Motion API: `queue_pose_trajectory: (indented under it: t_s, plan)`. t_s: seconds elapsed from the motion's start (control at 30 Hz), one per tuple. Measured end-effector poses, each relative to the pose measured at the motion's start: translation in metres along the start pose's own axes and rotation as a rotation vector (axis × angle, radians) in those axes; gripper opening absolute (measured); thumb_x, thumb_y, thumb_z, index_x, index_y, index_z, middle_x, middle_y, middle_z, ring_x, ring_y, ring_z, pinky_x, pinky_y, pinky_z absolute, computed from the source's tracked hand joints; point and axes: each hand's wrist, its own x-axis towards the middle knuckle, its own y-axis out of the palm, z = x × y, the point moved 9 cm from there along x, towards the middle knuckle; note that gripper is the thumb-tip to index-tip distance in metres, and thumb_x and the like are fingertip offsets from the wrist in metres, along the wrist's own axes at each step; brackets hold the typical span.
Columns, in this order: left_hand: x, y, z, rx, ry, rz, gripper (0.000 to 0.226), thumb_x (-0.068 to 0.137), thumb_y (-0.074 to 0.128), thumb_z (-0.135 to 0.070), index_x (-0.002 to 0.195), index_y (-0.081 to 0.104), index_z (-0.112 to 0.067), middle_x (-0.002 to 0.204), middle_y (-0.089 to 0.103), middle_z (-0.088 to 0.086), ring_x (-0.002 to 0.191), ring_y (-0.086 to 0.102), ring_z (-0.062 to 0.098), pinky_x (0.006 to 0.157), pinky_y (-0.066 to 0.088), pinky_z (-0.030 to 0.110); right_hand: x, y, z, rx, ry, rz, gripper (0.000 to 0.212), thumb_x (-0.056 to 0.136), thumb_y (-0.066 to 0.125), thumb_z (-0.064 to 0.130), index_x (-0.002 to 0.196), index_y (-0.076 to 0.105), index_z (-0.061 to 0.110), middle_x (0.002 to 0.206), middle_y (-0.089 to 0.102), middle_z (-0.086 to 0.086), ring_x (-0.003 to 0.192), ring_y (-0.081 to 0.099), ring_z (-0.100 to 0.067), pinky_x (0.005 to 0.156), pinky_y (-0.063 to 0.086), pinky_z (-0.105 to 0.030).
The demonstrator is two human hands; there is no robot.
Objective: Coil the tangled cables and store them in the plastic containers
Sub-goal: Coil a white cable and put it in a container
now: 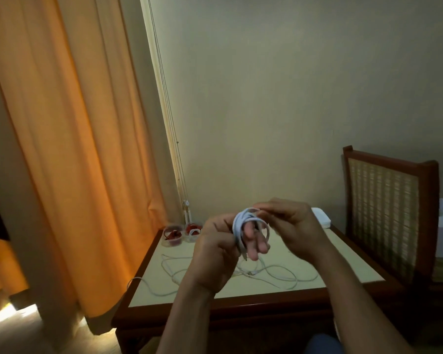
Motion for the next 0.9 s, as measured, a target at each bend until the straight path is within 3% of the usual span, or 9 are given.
queue_pose_trajectory:
  t_s: [0.07, 0.13, 0.2, 0.27, 0.47, 0.57, 0.7, 0.8, 0.9]
  plan:
    - [-0.002, -0.005, 0.003, -0.216, 0.039, -0.062, 0.047, 0.057, 0.032, 0.007, 0.08, 0.072, -0.004, 0.074, 0.067, 0.017, 0.079, 0.066, 0.029, 0.084, 0.057, 0.035, -0.011, 0.015, -0.008, 0.038, 0.053, 0.019, 0.016, 0.094, 0.06, 0.028, 0.095, 0.074, 0.035, 0.08, 0.069, 0.015, 0.076, 0.064, -0.003, 0.072, 0.046, -0.016]
    - [-0.005, -0.011, 0.004, -0.379, 0.076, -0.107, 0.055, 0.062, 0.035, 0.006, 0.105, 0.07, 0.007, 0.101, 0.07, 0.027, 0.102, 0.067, 0.037, 0.095, 0.057, 0.037, -0.025, 0.029, -0.015, -0.013, 0.093, 0.044, 0.023, 0.097, 0.058, 0.032, 0.078, 0.07, 0.036, 0.067, 0.06, 0.007, 0.063, 0.054, -0.003, 0.063, 0.042, -0.021]
    - [-0.004, -0.02, 0.0, -0.419, 0.11, -0.167, 0.062, 0.067, 0.037, 0.005, 0.125, 0.06, 0.01, 0.126, 0.065, 0.03, 0.124, 0.062, 0.039, 0.107, 0.052, 0.038, -0.042, 0.038, -0.021, -0.044, 0.162, 0.085, 0.02, 0.1, 0.06, 0.032, 0.087, 0.074, 0.04, 0.064, 0.06, 0.006, 0.06, 0.054, -0.004, 0.061, 0.044, -0.022]
    - [-0.002, -0.03, -0.006, -0.267, 0.14, -0.235, 0.066, 0.069, 0.038, 0.005, 0.133, 0.054, 0.008, 0.134, 0.064, 0.025, 0.133, 0.058, 0.034, 0.11, 0.048, 0.035, -0.058, 0.038, -0.022, -0.079, 0.214, 0.109, 0.017, 0.098, 0.063, 0.031, 0.096, 0.077, 0.038, 0.07, 0.069, 0.012, 0.064, 0.061, -0.004, 0.062, 0.049, -0.021]
    - [-0.008, -0.031, -0.021, 0.642, 0.117, -0.266, 0.066, 0.086, 0.044, 0.02, 0.135, 0.059, -0.022, 0.132, 0.068, -0.014, 0.134, 0.053, 0.001, 0.104, 0.049, 0.023, -0.072, 0.002, 0.013, -0.318, 0.152, 0.054, 0.016, 0.093, 0.063, 0.043, 0.096, 0.077, 0.035, 0.078, 0.069, 0.026, 0.083, 0.066, 0.002, 0.066, 0.048, -0.012]
    - [-0.012, -0.023, -0.016, 0.872, 0.063, -0.205, 0.062, 0.085, 0.051, 0.006, 0.135, 0.061, -0.028, 0.125, 0.07, -0.017, 0.122, 0.062, 0.0, 0.102, 0.051, 0.023, -0.068, -0.016, 0.038, -0.471, 0.012, -0.003, 0.024, 0.094, 0.061, 0.046, 0.1, 0.077, 0.029, 0.082, 0.06, 0.032, 0.082, 0.061, 0.008, 0.067, 0.043, -0.004]
    - [-0.015, -0.01, -0.011, 0.989, 0.022, -0.083, 0.046, 0.086, 0.057, -0.002, 0.121, 0.071, -0.029, 0.115, 0.071, -0.025, 0.119, 0.059, -0.011, 0.1, 0.045, 0.01, -0.064, -0.029, 0.061, -0.514, -0.122, -0.073, 0.015, 0.091, 0.067, 0.035, 0.096, 0.077, 0.024, 0.083, 0.058, 0.021, 0.073, 0.055, 0.004, 0.065, 0.042, -0.011]
    - [-0.014, -0.003, -0.004, 1.005, -0.034, 0.021, 0.033, 0.092, 0.06, -0.003, 0.111, 0.075, -0.026, 0.108, 0.074, -0.02, 0.111, 0.064, -0.005, 0.096, 0.05, 0.016, -0.06, -0.034, 0.077, -0.55, -0.237, -0.131, 0.017, 0.089, 0.07, 0.036, 0.095, 0.078, 0.022, 0.083, 0.062, 0.01, 0.073, 0.06, -0.007, 0.064, 0.051, -0.028]
    - [-0.015, 0.004, 0.001, 0.925, -0.095, 0.12, 0.03, 0.092, 0.06, 0.001, 0.106, 0.075, -0.019, 0.1, 0.076, -0.012, 0.1, 0.07, 0.001, 0.089, 0.051, 0.015, -0.05, -0.04, 0.082, -0.558, -0.299, -0.159, 0.014, 0.083, 0.082, 0.024, 0.094, 0.08, 0.017, 0.084, 0.067, 0.005, 0.075, 0.063, -0.011, 0.063, 0.054, -0.033]
